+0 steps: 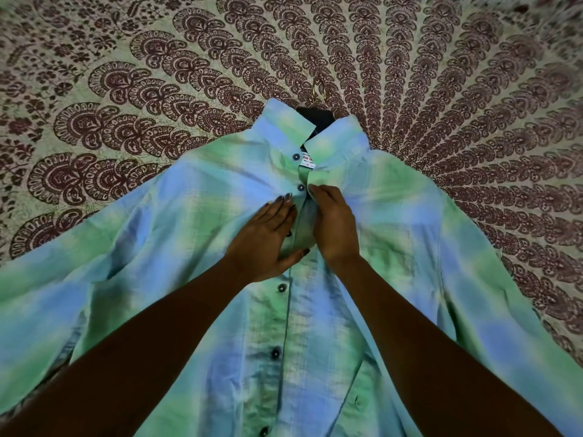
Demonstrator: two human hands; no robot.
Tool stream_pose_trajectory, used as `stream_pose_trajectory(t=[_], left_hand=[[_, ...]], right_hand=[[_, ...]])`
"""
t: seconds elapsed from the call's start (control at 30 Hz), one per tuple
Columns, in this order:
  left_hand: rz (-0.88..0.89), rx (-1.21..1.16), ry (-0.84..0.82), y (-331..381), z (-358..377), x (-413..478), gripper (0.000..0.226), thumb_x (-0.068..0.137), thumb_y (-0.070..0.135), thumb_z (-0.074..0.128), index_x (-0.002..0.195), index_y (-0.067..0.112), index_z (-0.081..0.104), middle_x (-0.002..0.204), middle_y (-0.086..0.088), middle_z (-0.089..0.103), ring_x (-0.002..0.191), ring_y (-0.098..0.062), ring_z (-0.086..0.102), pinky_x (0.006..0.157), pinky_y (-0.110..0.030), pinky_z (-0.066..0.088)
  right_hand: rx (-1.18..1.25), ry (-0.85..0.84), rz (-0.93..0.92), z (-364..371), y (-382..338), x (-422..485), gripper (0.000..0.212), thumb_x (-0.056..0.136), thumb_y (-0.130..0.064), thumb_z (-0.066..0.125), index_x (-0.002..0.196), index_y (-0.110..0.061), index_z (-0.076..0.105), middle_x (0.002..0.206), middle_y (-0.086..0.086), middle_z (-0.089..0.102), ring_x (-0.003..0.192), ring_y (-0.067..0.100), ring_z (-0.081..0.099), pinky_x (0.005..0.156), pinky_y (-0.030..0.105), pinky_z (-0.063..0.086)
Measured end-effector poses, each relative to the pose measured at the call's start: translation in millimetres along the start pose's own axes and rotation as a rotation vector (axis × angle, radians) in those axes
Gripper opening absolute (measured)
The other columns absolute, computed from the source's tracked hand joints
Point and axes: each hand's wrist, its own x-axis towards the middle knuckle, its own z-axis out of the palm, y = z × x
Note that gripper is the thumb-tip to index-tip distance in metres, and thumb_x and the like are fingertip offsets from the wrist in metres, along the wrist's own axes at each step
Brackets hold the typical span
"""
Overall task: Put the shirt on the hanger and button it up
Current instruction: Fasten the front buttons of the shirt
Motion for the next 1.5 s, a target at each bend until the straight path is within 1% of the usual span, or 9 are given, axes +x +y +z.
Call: stream_pose_trajectory(t=[0.1,0.27,0.47,0.77,0.9,1.0,1.13,1.37,1.5], left_hand=[[-0.025,-0.021,-0.051,2,-3,-5,0.093,0.084,0.070,0.008,0.142,0.001,0.030,0.152,-0.017,0.022,0.143,-0.029,0.017,0.118,-0.039,0.012],[-0.033,-0.077,0.134,41,10,-60,0.057,0.090,0.040,0.045,0.132,0.002,0.046,0.142,-0.019,0.042,0.133,-0.035,0.038,0.110,-0.045,0.028],[-0.024,-0.198,0.209,93,38,-134,0.036,0.091,0.031,0.046,0.118,0.011,0.060,0.129,-0.009,0.055,0.127,-0.030,0.041,0.104,-0.042,0.035],[-0.029,-0.412,-0.031,180,53,-183,0.046,0.081,0.041,0.044,0.122,0.020,0.052,0.112,-0.004,0.060,0.096,-0.021,0.058,0.080,-0.026,0.047],[-0.335,-0.678,-0.172,201,59,-208,0.035,0.085,0.041,0.042,0.114,0.021,0.047,0.093,-0.007,0.063,0.081,-0.028,0.061,0.066,-0.034,0.044],[-0.436,-0.841,0.132,201,52,-223,0.026,0.087,0.049,0.045,0.082,0.024,0.052,0.064,0.007,0.051,0.063,-0.012,0.050,0.062,-0.024,0.037],[-0.472,-0.786,0.322,201,50,-277,0.045,0.093,0.055,0.032,0.112,0.019,0.051,0.104,-0.006,0.067,0.095,-0.013,0.061,0.080,-0.020,0.046],[-0.657,-0.817,0.204,221,57,-369,0.029,0.079,0.054,0.044,0.105,0.055,0.034,0.085,0.003,0.071,0.079,-0.013,0.064,0.058,-0.013,0.042],[-0.723,-0.826,0.209,223,48,-386,0.050,0.066,0.087,0.030,0.109,0.062,0.037,0.081,0.012,0.068,0.073,-0.009,0.066,0.060,-0.010,0.043]], right_hand=[[0.011,-0.067,0.020,-6,1,0,0.043,0.087,0.001,0.049,0.130,-0.005,0.051,0.133,0.014,0.053,0.119,0.030,0.052,0.097,0.032,0.040],[-0.033,0.105,0.018,-22,3,-67,0.039,0.082,-0.020,0.059,0.119,-0.007,0.060,0.113,0.013,0.063,0.104,0.026,0.054,0.088,0.026,0.036],[-0.450,0.214,0.266,-24,15,-187,0.038,0.079,-0.028,0.062,0.117,-0.023,0.061,0.105,0.007,0.062,0.086,0.030,0.056,0.070,0.035,0.044],[0.197,0.256,0.494,-34,5,-191,0.022,0.086,0.003,0.057,0.103,-0.006,0.069,0.095,0.009,0.070,0.090,0.025,0.065,0.091,0.030,0.050],[0.051,0.274,0.396,-44,4,-213,0.023,0.086,-0.013,0.053,0.105,-0.011,0.067,0.092,0.008,0.067,0.086,0.031,0.062,0.080,0.040,0.051],[-0.016,0.314,0.302,-47,3,-259,0.021,0.086,-0.020,0.053,0.100,-0.013,0.067,0.083,0.004,0.063,0.078,0.025,0.060,0.070,0.034,0.050],[-0.074,0.033,0.170,-36,14,-325,0.033,0.087,-0.036,0.051,0.107,-0.013,0.065,0.098,0.008,0.063,0.092,0.025,0.059,0.082,0.027,0.042],[-0.119,-0.155,0.032,-29,-9,-377,0.053,0.093,-0.058,0.031,0.114,-0.021,0.062,0.112,0.002,0.062,0.105,0.013,0.047,0.091,0.020,0.035],[-0.087,-0.183,-0.011,-29,-22,-389,0.056,0.092,-0.059,0.031,0.113,-0.018,0.064,0.113,0.001,0.064,0.105,0.013,0.050,0.091,0.020,0.037]])
